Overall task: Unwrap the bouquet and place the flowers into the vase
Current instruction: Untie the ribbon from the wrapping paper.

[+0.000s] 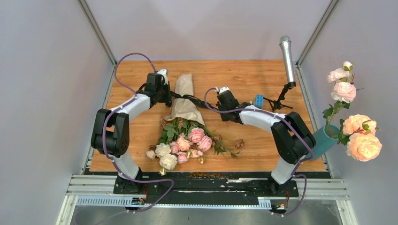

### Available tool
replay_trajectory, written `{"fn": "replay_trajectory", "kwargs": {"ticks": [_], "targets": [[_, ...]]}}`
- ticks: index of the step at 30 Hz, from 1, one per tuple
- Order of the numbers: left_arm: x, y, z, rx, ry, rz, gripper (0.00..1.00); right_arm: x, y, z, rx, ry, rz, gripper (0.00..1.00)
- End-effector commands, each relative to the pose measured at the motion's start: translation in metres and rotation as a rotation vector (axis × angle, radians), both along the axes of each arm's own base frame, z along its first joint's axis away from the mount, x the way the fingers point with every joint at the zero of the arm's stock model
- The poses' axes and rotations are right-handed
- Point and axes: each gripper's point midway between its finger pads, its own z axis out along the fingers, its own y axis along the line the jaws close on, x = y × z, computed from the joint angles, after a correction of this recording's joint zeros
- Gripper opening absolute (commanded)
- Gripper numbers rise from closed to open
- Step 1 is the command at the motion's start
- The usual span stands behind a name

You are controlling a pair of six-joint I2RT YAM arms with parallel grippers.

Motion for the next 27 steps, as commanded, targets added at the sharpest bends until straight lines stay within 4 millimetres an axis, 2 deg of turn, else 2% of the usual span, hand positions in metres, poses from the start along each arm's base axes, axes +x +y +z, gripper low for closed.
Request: {"fn": "replay_trajectory", "kwargs": {"ticks": [1,5,10,12,17,27], "targets": [[0.010,-0.004,0.023,-0.020,-0.047,-0.019,0.00,0.031,0.029,0.040,0.144,-0.085,0.115,0.17],[0.009,-0.005,0.021,-0.022,-0.041,-0.026,0.00,0.048,0.042,0.049,0.193,-0.079,0.179,0.30],[0.008,-0.005,0.018,-0.022,-0.032,-0.028,0.00,0.064,0.073,0.067,0.264,-0.101,0.296,0.39],[0.008,-0.005,0.018,-0.022,-0.031,-0.026,0.00,0.069,0.087,0.073,0.290,-0.107,0.362,0.41],[0.007,-0.004,0.017,-0.021,-0.025,-0.023,0.00,0.088,0.113,0.081,0.351,-0.125,0.404,0.42],[0.008,-0.009,0.014,-0.045,-0.011,-0.028,0.00,0.109,0.143,0.077,0.397,-0.148,0.470,0.41]]}}
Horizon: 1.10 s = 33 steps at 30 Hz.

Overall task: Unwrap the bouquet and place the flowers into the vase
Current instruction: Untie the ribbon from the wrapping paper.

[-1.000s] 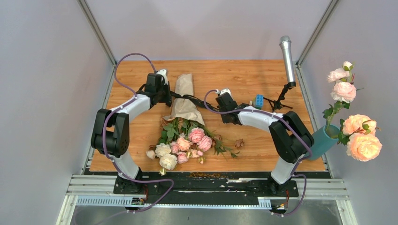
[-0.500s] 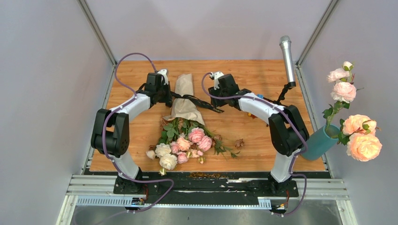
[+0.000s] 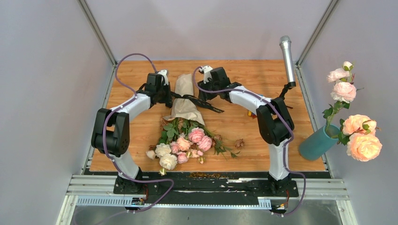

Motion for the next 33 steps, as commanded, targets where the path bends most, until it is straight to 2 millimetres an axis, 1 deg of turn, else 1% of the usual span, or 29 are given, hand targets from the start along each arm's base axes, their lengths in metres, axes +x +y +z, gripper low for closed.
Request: {"fn": "replay_trajectory", "kwargs": {"ticks": [1,6,12,25,29,33], "targets": [[0.012,-0.004,0.015,-0.029,-0.037,-0.003,0.00,0.016,0.027,0.019,0.060,-0.076,0.069,0.41],[0.012,-0.005,0.015,-0.031,-0.034,-0.006,0.00,0.020,0.039,0.013,0.077,-0.068,0.100,0.34],[0.011,-0.005,0.014,-0.031,-0.031,-0.007,0.00,0.025,0.051,0.009,0.081,-0.073,0.124,0.33],[0.010,-0.006,0.014,-0.034,-0.027,-0.011,0.00,0.036,0.059,-0.009,0.051,-0.084,0.116,0.27],[0.009,-0.005,0.014,-0.032,-0.025,-0.013,0.00,0.041,0.061,-0.012,0.052,-0.082,0.104,0.22],[0.009,-0.005,0.014,-0.026,-0.023,-0.016,0.00,0.045,0.063,-0.013,0.055,-0.086,0.103,0.23]]}}
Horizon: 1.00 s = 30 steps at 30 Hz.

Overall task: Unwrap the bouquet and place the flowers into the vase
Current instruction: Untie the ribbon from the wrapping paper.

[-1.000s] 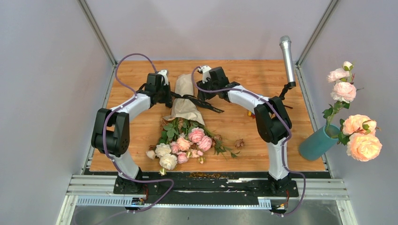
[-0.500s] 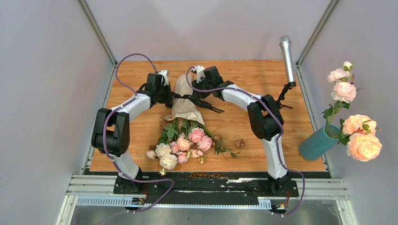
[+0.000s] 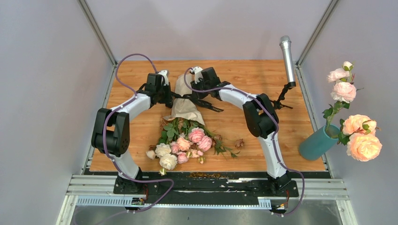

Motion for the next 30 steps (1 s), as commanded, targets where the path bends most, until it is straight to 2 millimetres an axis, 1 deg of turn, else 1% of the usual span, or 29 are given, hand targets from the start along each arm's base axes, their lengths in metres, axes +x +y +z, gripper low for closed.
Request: {"fn": "replay_trajectory", "kwargs": {"ticks": [1,4,6,10,18,23,27,30], "targets": [[0.011,-0.002,0.016,-0.015,-0.034,-0.003,0.00,0.017,0.014,0.022,0.038,-0.082,0.011,0.23],[0.011,-0.002,0.017,-0.015,-0.034,-0.005,0.00,0.020,0.016,0.022,0.039,-0.088,0.013,0.23],[0.011,-0.002,0.017,-0.011,-0.032,-0.004,0.00,0.021,0.016,0.022,0.036,-0.092,0.011,0.17],[0.012,0.003,0.018,0.006,-0.036,0.019,0.00,0.022,0.011,0.027,0.022,-0.126,-0.010,0.01],[0.014,0.008,0.013,-0.003,-0.015,0.083,0.00,0.024,-0.003,0.039,-0.081,-0.280,-0.101,0.00],[0.015,0.014,0.004,-0.028,0.020,0.147,0.00,0.026,-0.010,0.037,-0.148,-0.322,-0.150,0.00],[0.015,0.016,0.000,-0.031,0.027,0.151,0.00,0.027,-0.012,0.036,-0.156,-0.325,-0.171,0.00],[0.015,0.021,-0.004,-0.019,0.037,0.170,0.00,0.028,-0.015,0.034,-0.164,-0.323,-0.189,0.00]]}}
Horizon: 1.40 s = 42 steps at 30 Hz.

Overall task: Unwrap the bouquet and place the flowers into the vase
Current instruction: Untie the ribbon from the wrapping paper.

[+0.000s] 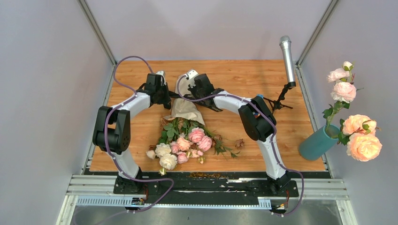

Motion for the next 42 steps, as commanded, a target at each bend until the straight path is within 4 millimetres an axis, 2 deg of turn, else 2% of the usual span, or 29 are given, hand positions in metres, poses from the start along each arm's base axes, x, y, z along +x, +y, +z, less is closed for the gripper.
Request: {"fn": "replay_trajectory", "kwargs": {"ticks": [1,8,16,28,42], "targets": [[0.011,0.009,0.007,-0.001,-0.022,0.050,0.00,0.014,-0.007,0.041,0.023,-0.104,-0.058,0.00],[0.009,0.022,0.000,0.001,-0.003,0.085,0.00,0.016,-0.012,0.037,0.014,-0.094,-0.098,0.00],[0.006,0.022,-0.007,-0.013,0.015,0.085,0.00,0.017,-0.015,0.038,0.015,-0.095,-0.119,0.00],[0.006,0.029,-0.008,-0.050,0.010,0.116,0.00,0.017,-0.024,0.044,0.018,-0.096,-0.155,0.00],[0.005,0.039,-0.007,-0.056,0.008,0.137,0.00,0.018,-0.035,0.043,0.013,-0.086,-0.182,0.00]]}}
